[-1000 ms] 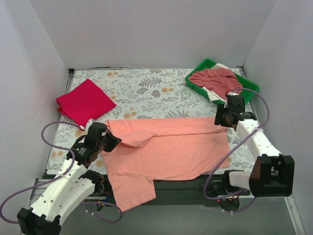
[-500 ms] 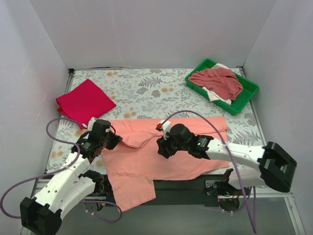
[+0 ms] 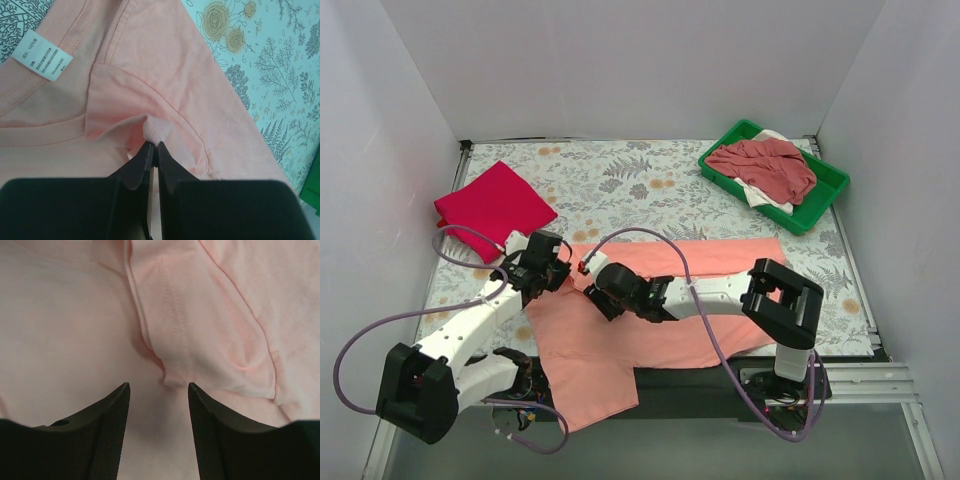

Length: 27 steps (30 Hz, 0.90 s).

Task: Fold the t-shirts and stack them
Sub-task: Fold the tshirt

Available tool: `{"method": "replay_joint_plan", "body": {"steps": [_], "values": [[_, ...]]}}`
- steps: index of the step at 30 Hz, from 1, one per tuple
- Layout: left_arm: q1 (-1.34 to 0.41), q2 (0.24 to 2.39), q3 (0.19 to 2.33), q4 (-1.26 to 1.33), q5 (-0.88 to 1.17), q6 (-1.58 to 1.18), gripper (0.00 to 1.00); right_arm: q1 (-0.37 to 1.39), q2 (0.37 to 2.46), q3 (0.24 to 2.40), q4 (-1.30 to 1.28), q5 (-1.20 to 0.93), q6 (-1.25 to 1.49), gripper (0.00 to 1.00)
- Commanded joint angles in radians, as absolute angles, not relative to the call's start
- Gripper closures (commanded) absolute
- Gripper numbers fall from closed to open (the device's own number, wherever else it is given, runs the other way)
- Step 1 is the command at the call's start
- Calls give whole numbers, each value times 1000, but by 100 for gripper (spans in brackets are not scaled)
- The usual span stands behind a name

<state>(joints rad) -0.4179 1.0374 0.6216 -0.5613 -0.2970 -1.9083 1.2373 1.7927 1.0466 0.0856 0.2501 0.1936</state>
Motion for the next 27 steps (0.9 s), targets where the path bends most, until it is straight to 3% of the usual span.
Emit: {"method": "replay_joint_plan", "body": {"steps": [1, 6, 11, 24, 27], "values": [[-405, 1083, 676, -500, -330, -1910, 100, 1236, 1850, 1120, 121, 345, 179, 44], [-394, 1123, 696, -495, -334, -1907, 100, 1232, 1904, 1169, 74, 379, 193, 44], [-387, 1114, 684, -499, -342, -1905, 100, 1229, 1927, 1184, 25, 390, 215, 52], [-384, 1092, 676, -502, -296, -1881, 100, 1224, 1873, 1192, -34, 431, 203, 96], [-385, 1095, 684, -511, -273, -1859, 100, 1223, 1855, 1203, -54, 422, 193, 99]]}}
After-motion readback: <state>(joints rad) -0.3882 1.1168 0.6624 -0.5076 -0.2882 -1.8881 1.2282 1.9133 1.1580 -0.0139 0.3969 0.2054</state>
